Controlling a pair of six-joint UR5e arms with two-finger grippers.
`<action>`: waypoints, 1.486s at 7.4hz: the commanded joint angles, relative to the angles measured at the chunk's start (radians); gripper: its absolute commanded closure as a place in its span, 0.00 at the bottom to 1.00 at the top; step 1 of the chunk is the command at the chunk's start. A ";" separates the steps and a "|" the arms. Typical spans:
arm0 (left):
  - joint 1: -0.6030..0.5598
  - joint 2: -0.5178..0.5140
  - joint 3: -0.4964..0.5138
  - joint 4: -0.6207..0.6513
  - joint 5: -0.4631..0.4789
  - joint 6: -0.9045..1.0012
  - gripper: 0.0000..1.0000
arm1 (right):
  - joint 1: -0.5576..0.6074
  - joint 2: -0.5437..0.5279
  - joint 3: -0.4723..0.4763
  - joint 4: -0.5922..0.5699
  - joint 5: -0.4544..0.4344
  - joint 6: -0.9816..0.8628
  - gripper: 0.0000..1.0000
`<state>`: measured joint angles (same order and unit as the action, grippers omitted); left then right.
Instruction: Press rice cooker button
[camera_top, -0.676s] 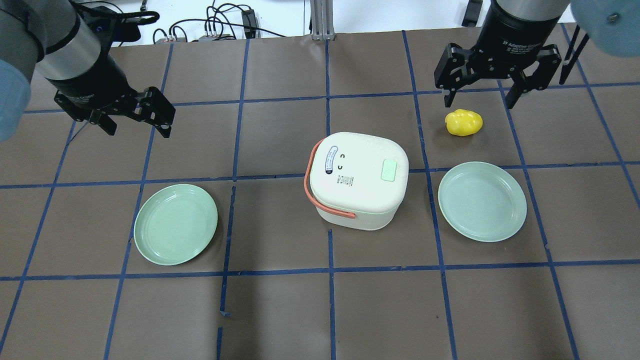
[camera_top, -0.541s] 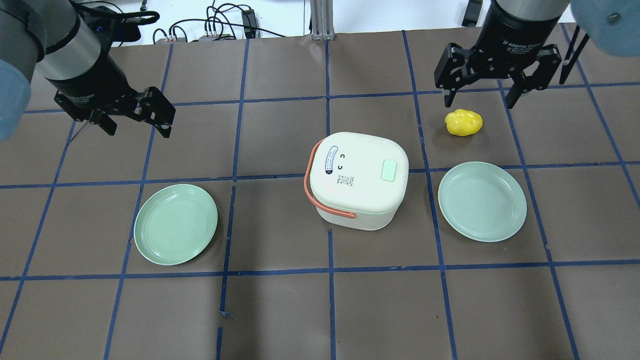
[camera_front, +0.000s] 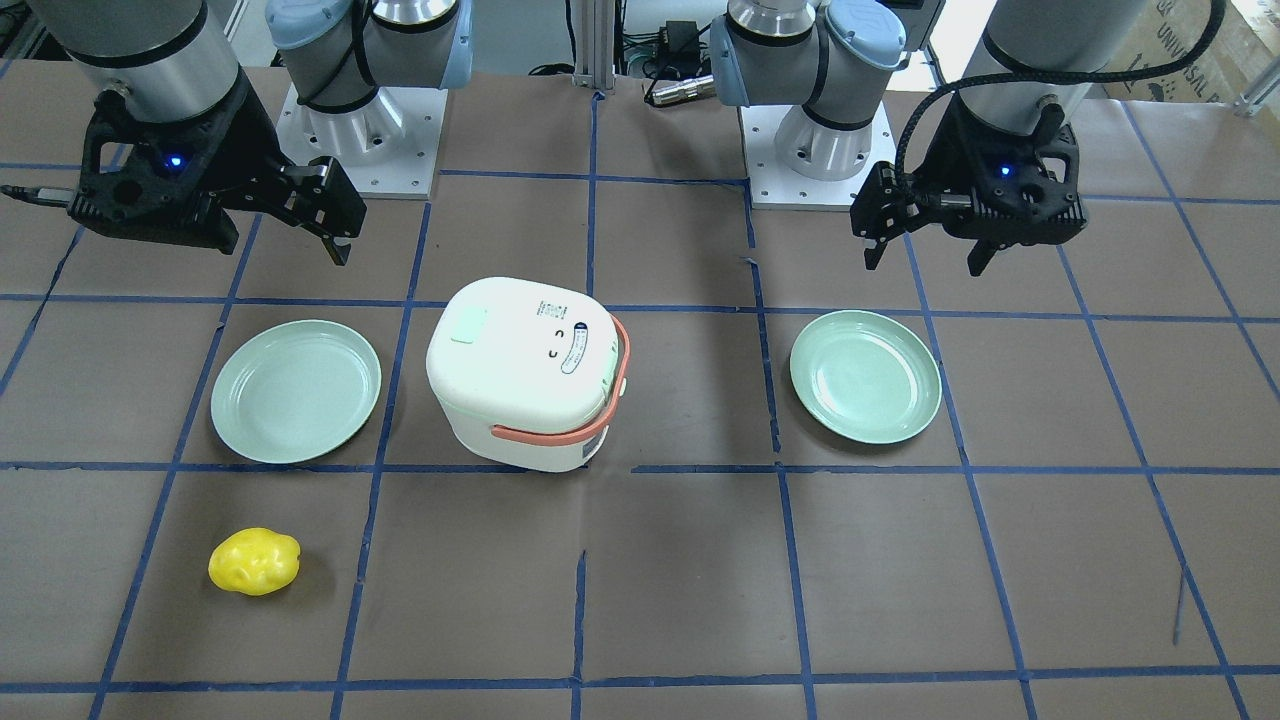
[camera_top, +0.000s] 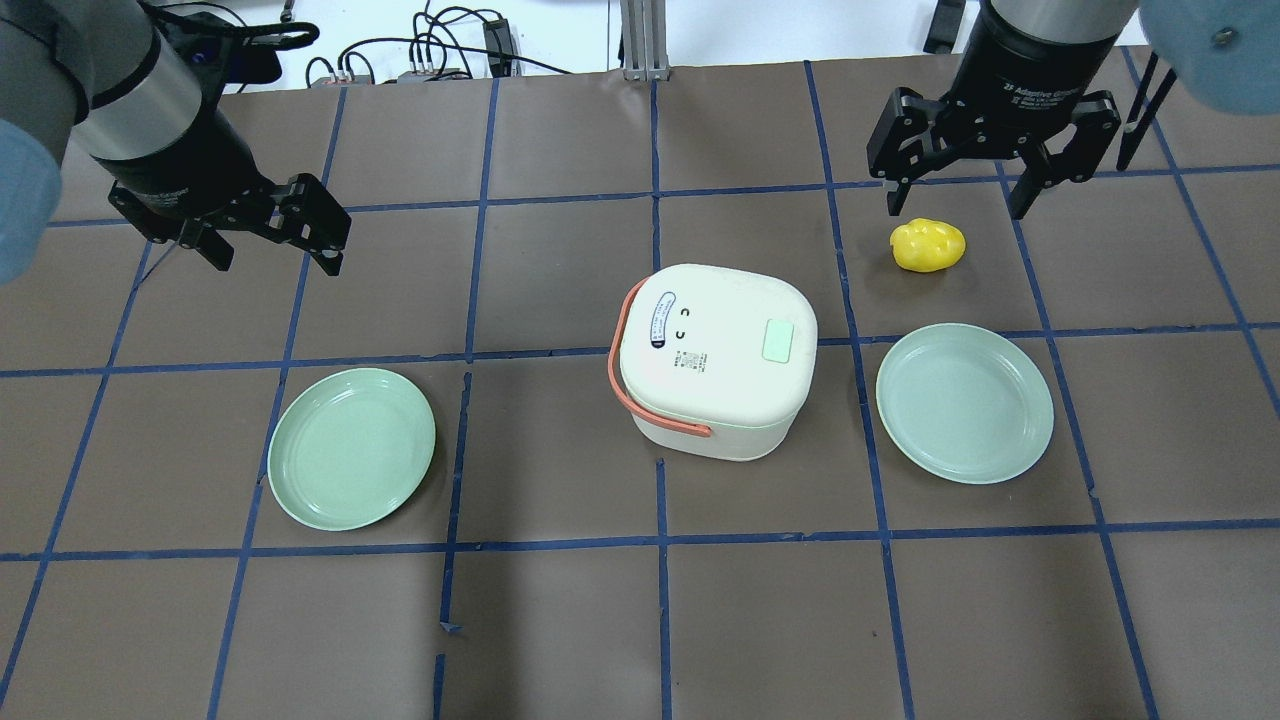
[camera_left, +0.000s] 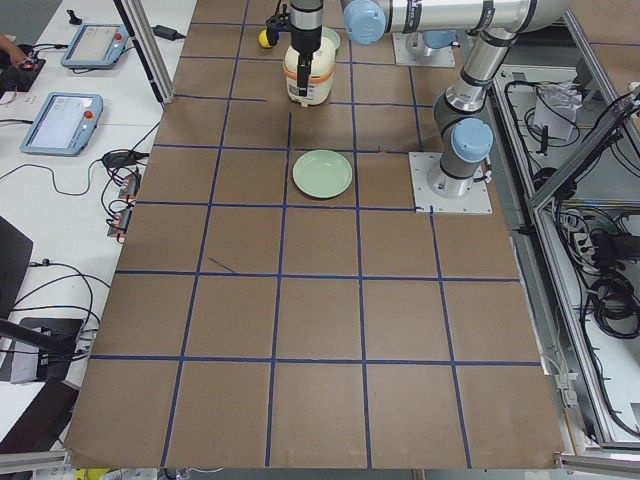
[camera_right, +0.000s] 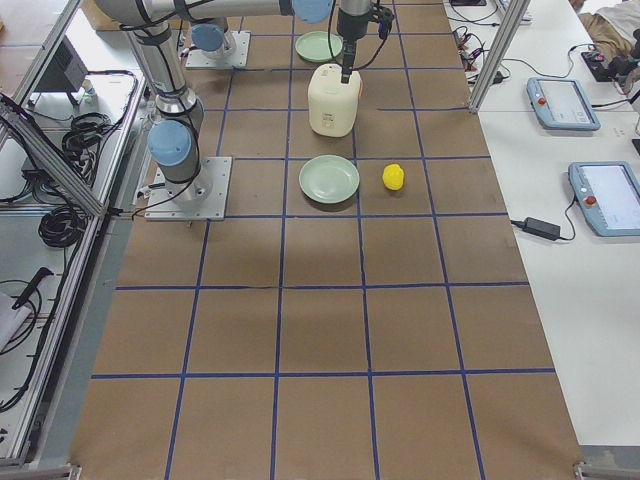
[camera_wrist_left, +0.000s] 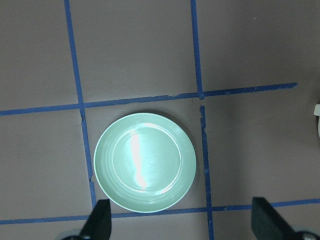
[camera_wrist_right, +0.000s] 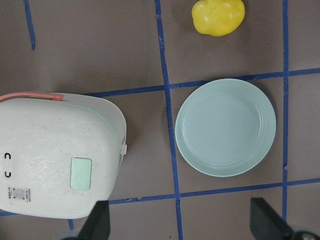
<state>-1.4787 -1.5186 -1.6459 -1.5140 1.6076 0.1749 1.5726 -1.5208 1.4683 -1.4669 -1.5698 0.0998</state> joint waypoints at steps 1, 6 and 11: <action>0.002 0.000 0.000 0.000 0.000 0.000 0.00 | 0.000 0.001 0.000 0.000 -0.001 0.001 0.00; 0.000 0.000 0.000 0.000 0.000 0.000 0.00 | 0.015 0.004 -0.005 -0.003 -0.002 0.070 0.02; 0.000 0.000 0.000 0.000 0.000 0.000 0.00 | 0.032 0.007 0.000 -0.003 -0.001 0.084 0.08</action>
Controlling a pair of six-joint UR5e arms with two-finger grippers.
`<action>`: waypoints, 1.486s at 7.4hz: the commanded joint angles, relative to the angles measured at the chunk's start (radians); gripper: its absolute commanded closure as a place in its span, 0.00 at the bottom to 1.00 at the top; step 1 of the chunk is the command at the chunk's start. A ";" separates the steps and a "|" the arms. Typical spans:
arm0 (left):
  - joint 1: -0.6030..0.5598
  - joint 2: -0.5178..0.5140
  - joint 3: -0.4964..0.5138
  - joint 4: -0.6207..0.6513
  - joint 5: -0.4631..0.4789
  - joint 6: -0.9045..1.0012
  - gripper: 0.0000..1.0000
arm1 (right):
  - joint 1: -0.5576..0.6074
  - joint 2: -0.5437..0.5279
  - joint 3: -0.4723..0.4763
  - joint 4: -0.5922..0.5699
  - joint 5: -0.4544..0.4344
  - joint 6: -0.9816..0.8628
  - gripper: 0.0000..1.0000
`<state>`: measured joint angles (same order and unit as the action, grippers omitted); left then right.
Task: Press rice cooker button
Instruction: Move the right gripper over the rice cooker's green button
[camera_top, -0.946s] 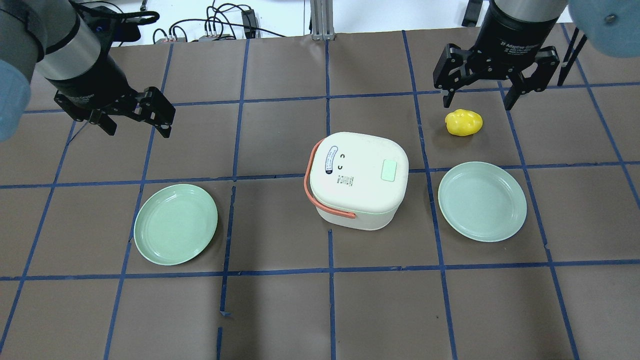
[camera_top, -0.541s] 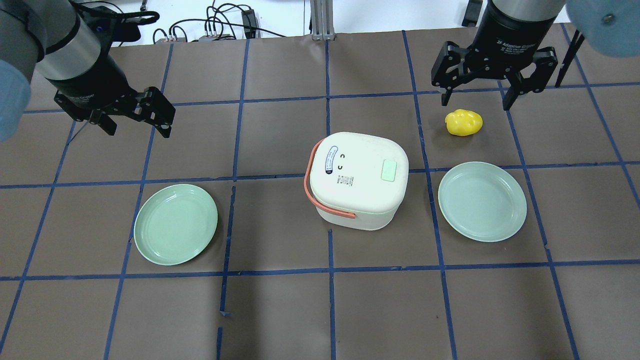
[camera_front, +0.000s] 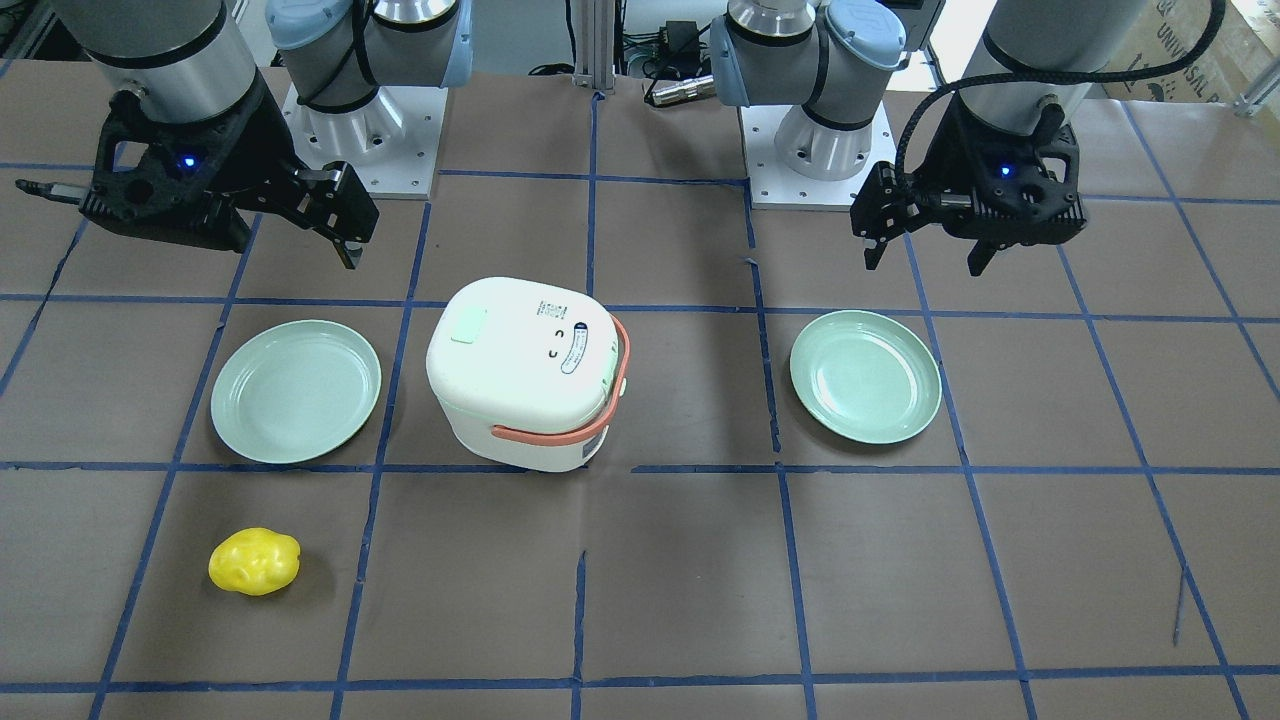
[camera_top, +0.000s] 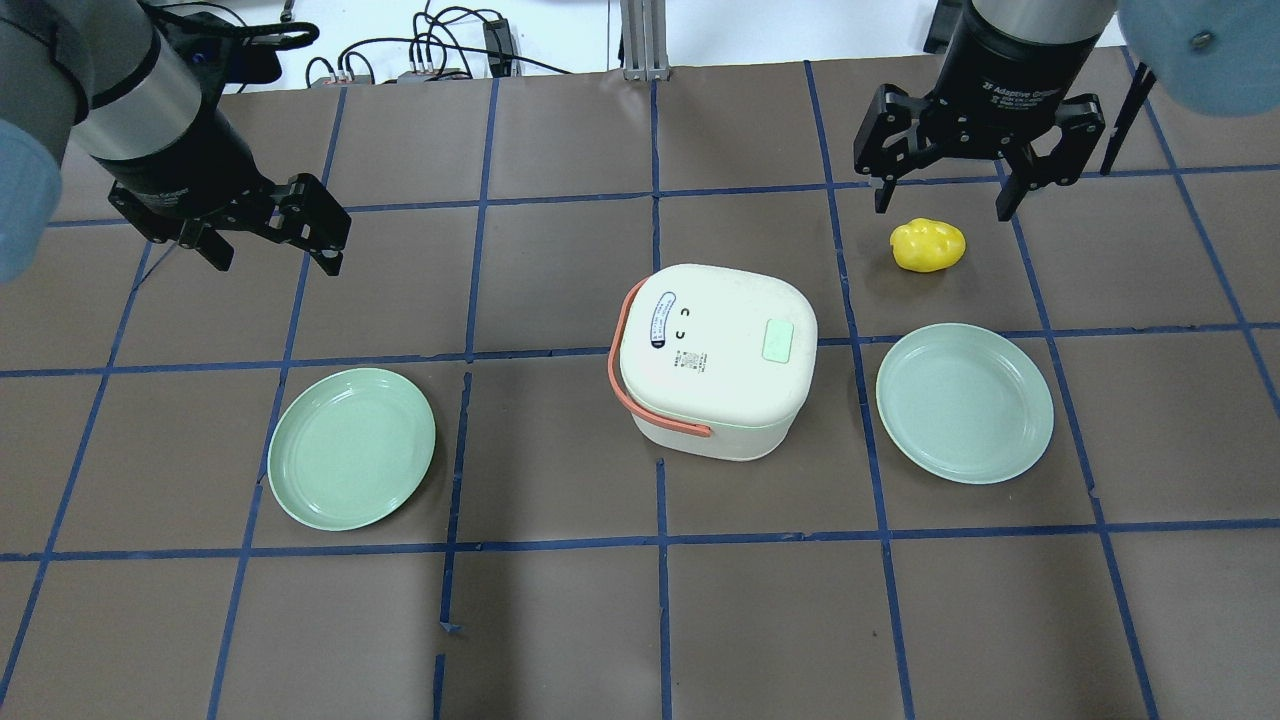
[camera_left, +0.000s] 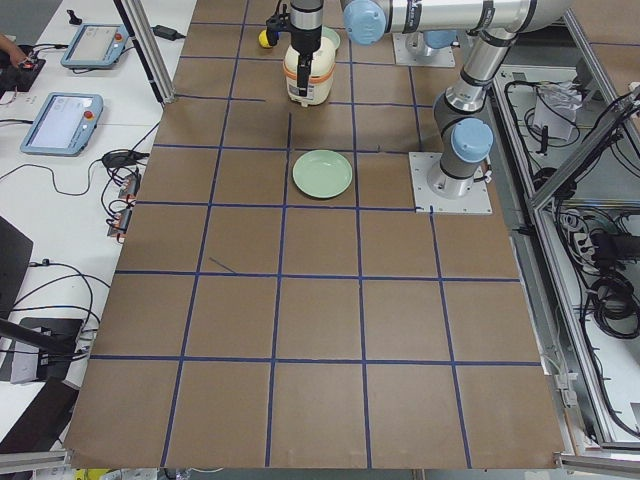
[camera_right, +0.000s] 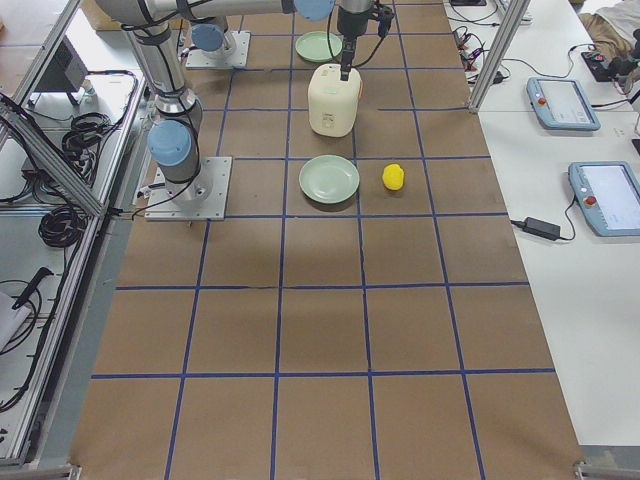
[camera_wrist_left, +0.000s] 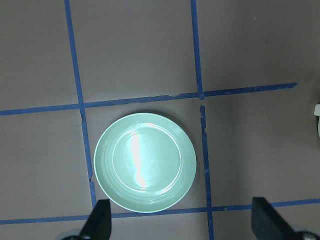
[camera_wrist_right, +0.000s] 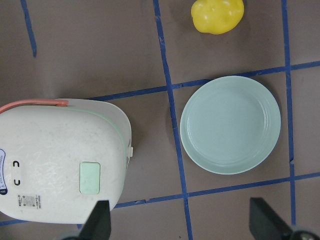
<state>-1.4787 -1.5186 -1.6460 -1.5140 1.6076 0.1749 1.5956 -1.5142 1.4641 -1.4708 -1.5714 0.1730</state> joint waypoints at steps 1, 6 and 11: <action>0.001 0.000 0.000 0.000 0.000 0.000 0.00 | 0.018 0.002 0.005 0.000 0.001 0.013 0.08; 0.000 0.000 0.000 0.000 0.000 0.000 0.00 | 0.116 0.017 0.126 -0.212 0.130 0.108 0.85; 0.001 0.000 0.000 0.000 0.000 0.000 0.00 | 0.156 0.009 0.305 -0.414 0.085 0.210 0.87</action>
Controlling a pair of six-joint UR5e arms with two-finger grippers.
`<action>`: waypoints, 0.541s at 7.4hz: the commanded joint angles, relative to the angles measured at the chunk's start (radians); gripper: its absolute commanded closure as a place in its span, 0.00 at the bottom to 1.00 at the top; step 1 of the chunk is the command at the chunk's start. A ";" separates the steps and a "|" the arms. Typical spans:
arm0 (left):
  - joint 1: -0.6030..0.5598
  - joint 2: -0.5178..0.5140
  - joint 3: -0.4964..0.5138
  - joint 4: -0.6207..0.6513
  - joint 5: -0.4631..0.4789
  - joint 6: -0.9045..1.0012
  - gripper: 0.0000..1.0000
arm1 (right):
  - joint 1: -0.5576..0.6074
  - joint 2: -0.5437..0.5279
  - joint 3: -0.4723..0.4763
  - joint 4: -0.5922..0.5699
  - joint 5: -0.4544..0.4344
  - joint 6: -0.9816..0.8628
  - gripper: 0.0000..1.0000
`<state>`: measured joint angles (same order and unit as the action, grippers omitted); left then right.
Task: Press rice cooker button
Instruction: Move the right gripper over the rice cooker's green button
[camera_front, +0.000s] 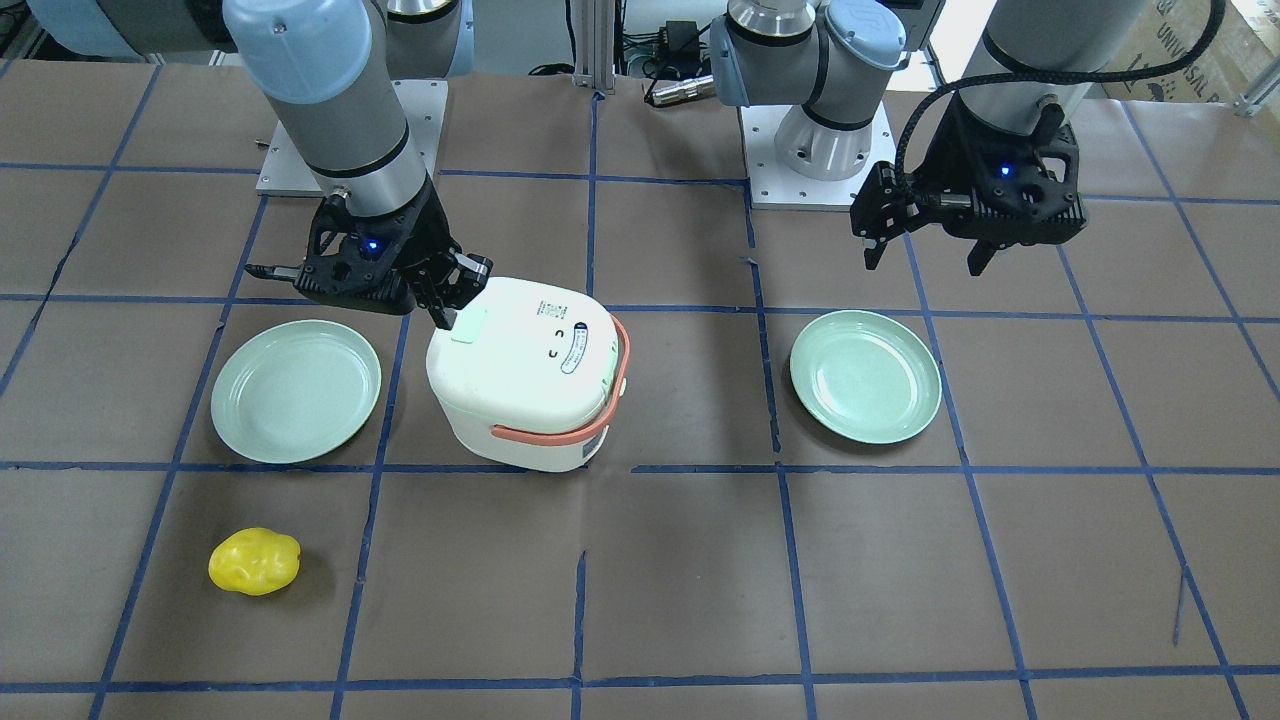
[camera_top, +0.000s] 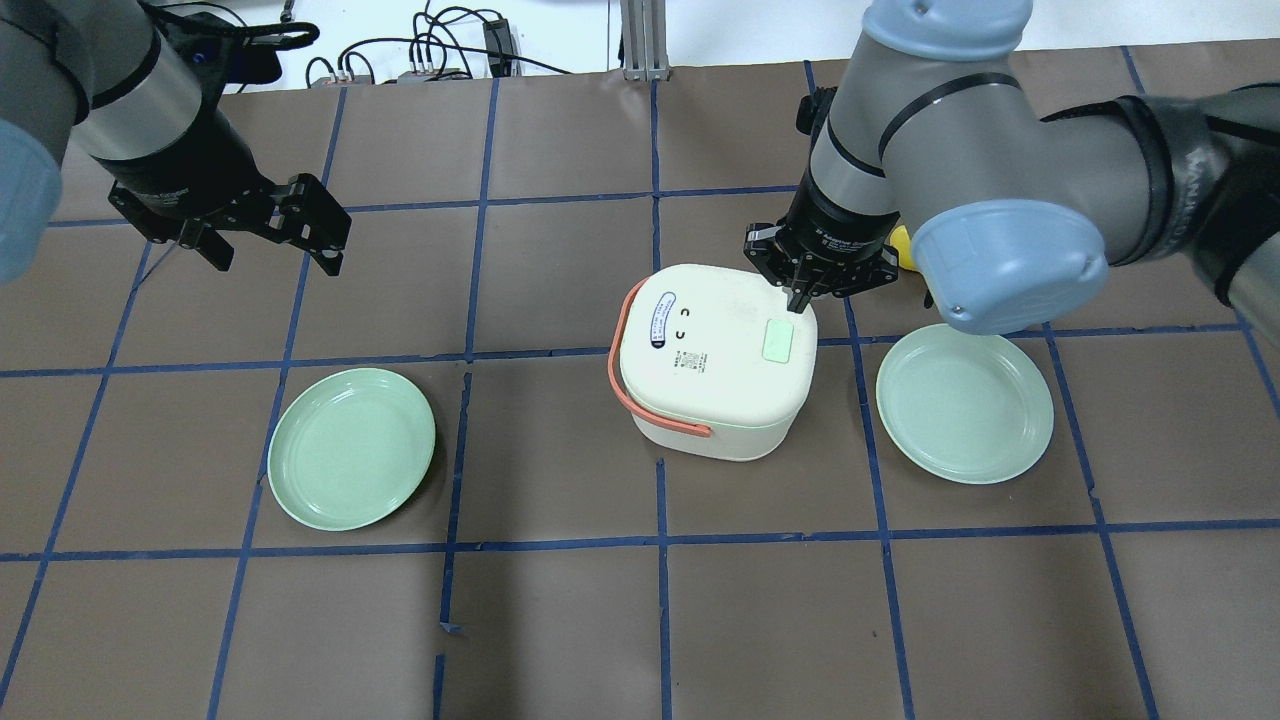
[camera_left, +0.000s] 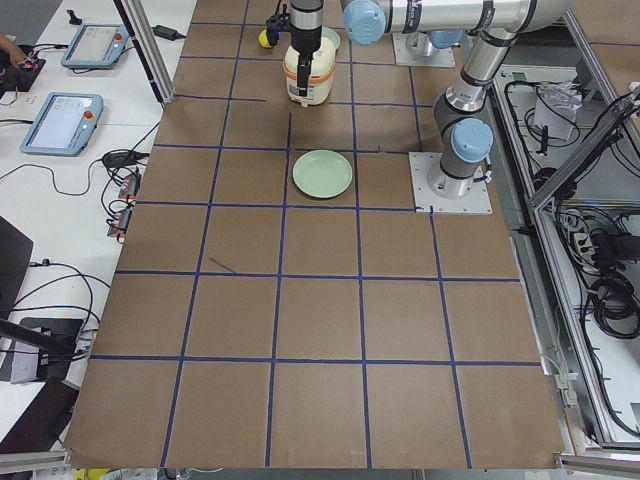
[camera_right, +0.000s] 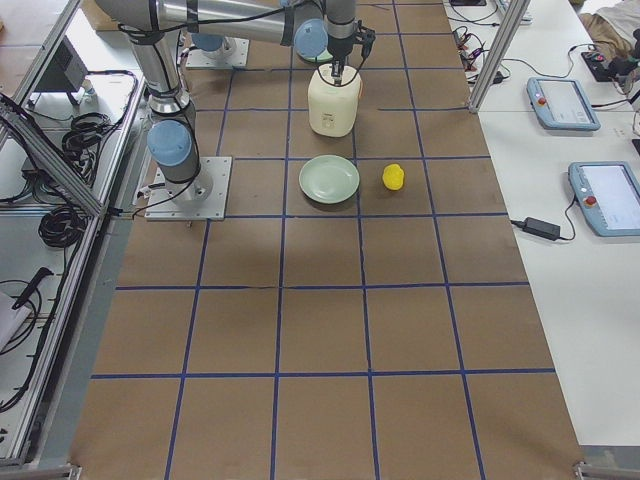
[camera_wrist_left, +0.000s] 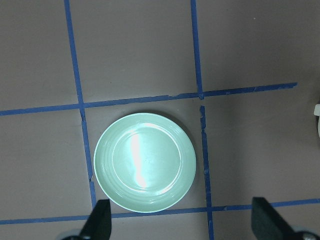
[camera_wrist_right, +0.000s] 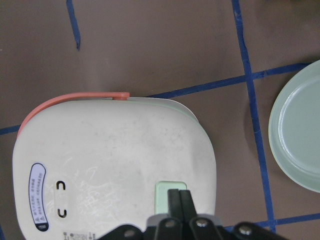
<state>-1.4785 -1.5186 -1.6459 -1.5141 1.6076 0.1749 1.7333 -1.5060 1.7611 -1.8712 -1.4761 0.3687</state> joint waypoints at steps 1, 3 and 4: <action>0.001 0.000 0.000 0.000 0.000 0.000 0.00 | 0.020 0.003 0.009 -0.014 -0.006 0.028 0.87; 0.000 0.000 0.000 0.000 0.000 0.000 0.00 | 0.022 0.000 0.026 -0.020 -0.007 0.047 0.87; 0.000 0.000 0.000 0.000 0.000 0.000 0.00 | 0.022 0.003 0.038 -0.023 -0.004 0.055 0.87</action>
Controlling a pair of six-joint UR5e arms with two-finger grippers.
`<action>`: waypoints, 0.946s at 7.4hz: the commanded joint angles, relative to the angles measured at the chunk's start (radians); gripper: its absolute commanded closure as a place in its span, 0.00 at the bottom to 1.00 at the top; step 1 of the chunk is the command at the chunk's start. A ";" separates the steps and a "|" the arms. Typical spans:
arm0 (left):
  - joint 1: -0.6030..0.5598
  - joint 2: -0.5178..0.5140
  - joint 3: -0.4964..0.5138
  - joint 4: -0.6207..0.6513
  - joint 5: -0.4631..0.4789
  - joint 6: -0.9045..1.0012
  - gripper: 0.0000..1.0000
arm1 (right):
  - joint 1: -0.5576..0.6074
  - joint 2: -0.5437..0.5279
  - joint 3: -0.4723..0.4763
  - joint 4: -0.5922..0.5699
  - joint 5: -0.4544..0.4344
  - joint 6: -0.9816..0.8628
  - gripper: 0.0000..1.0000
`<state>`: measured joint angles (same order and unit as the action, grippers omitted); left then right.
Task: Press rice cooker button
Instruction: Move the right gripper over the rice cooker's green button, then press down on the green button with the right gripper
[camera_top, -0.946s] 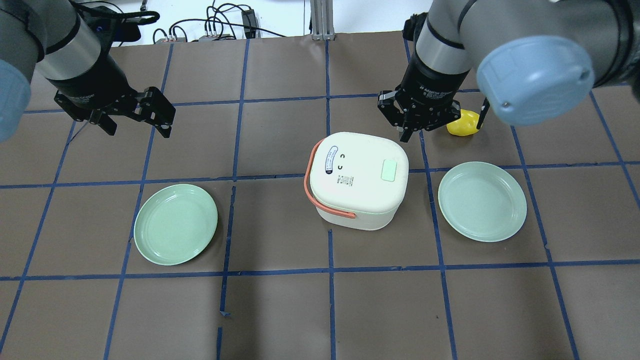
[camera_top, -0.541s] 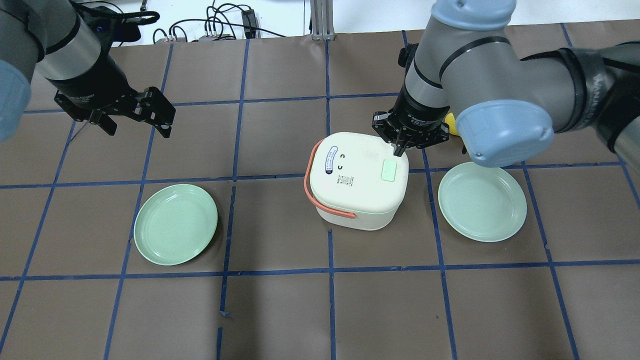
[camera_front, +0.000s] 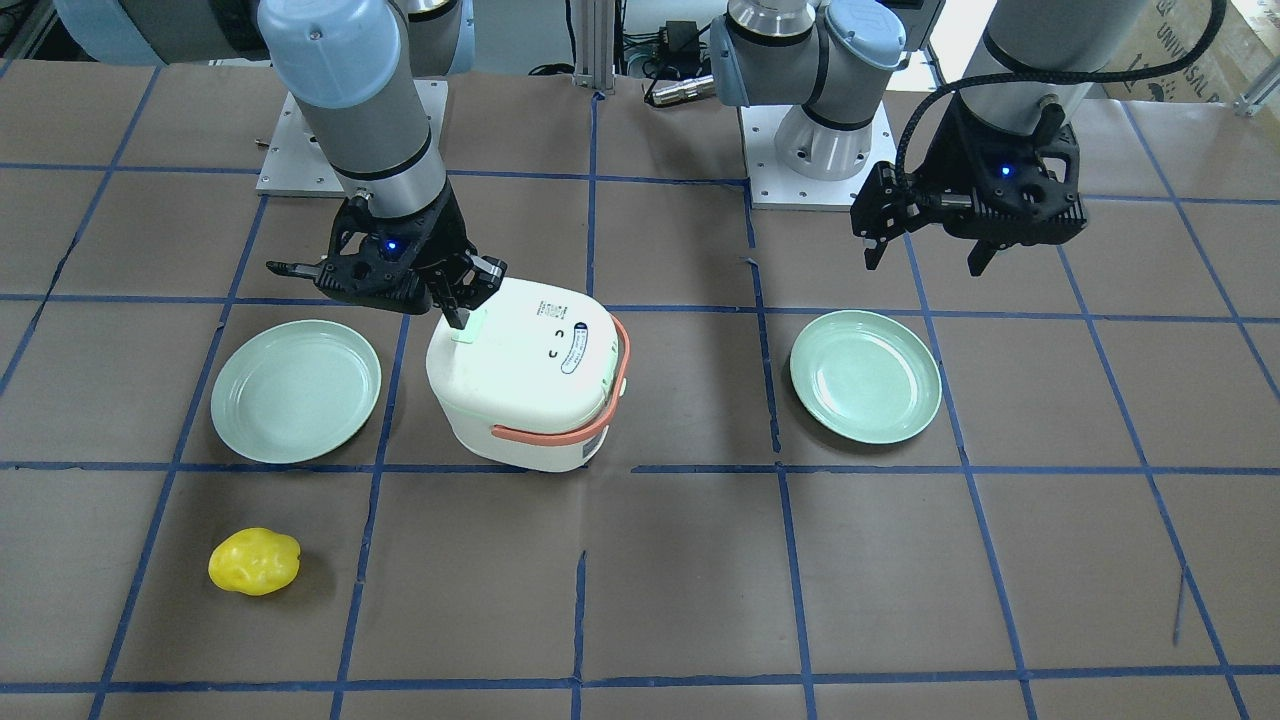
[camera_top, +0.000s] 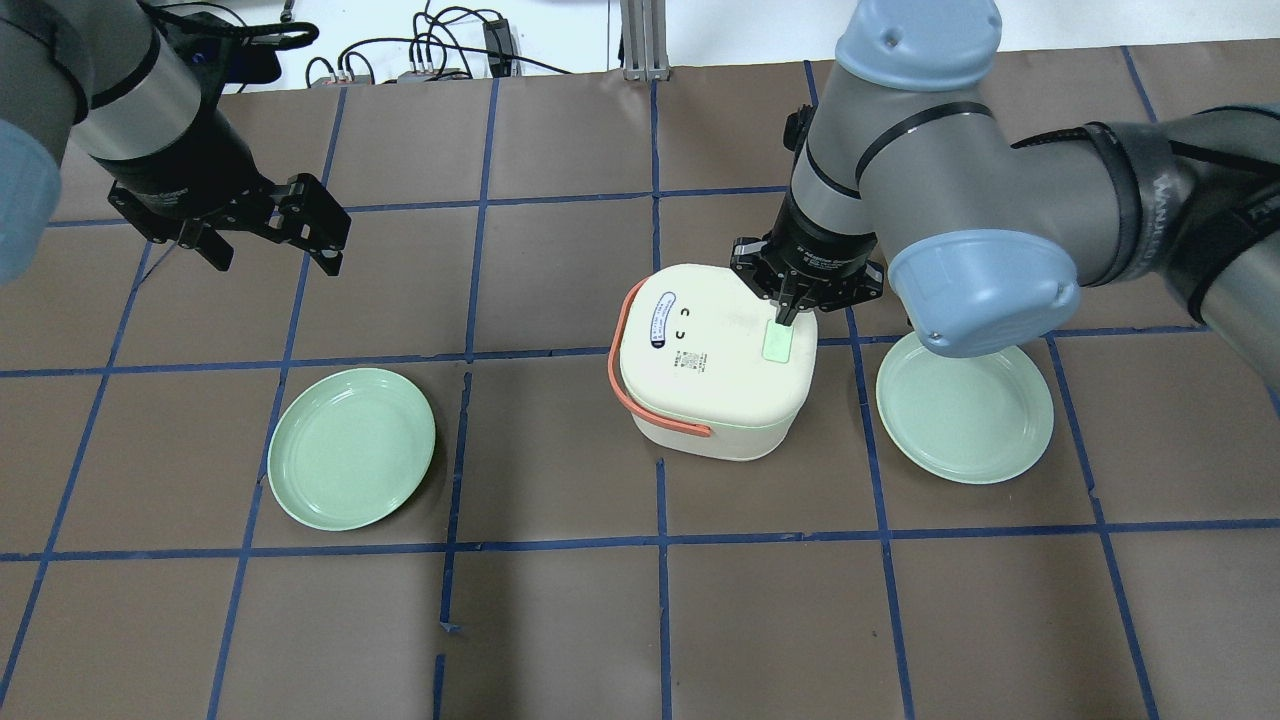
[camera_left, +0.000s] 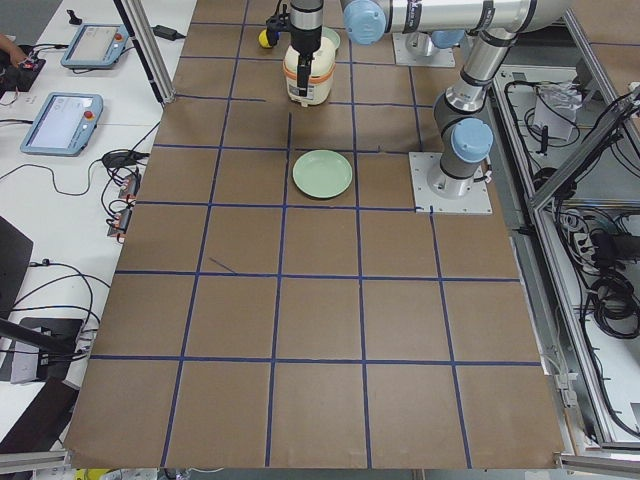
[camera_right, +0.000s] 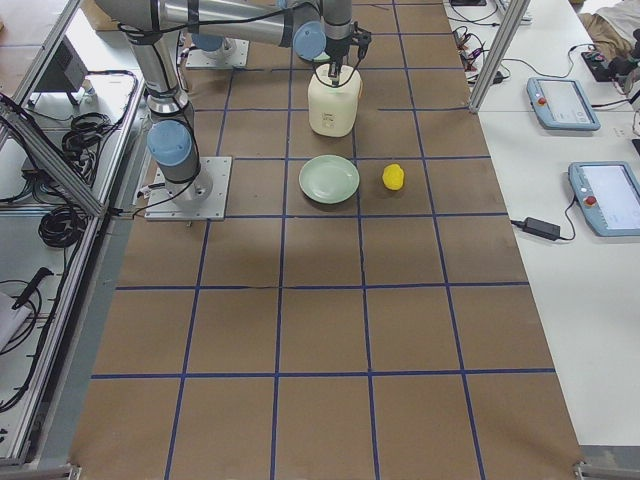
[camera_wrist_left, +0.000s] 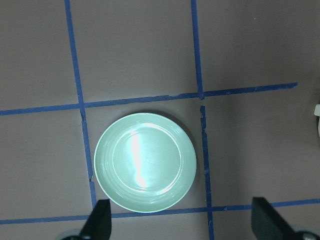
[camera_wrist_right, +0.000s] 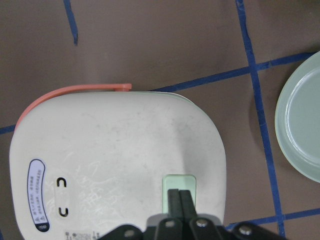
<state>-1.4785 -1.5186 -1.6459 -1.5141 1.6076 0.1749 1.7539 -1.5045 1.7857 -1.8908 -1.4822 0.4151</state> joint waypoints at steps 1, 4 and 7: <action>0.000 0.000 0.000 0.000 0.000 0.000 0.00 | 0.001 0.000 0.020 -0.007 0.002 0.008 0.87; 0.000 0.000 0.000 0.000 0.000 0.000 0.00 | 0.003 0.001 0.021 -0.007 0.005 0.010 0.87; 0.001 0.000 0.000 0.000 0.000 0.000 0.00 | 0.004 0.009 0.026 -0.030 0.011 0.011 0.87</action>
<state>-1.4786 -1.5186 -1.6460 -1.5140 1.6076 0.1749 1.7568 -1.5000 1.8099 -1.9060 -1.4743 0.4263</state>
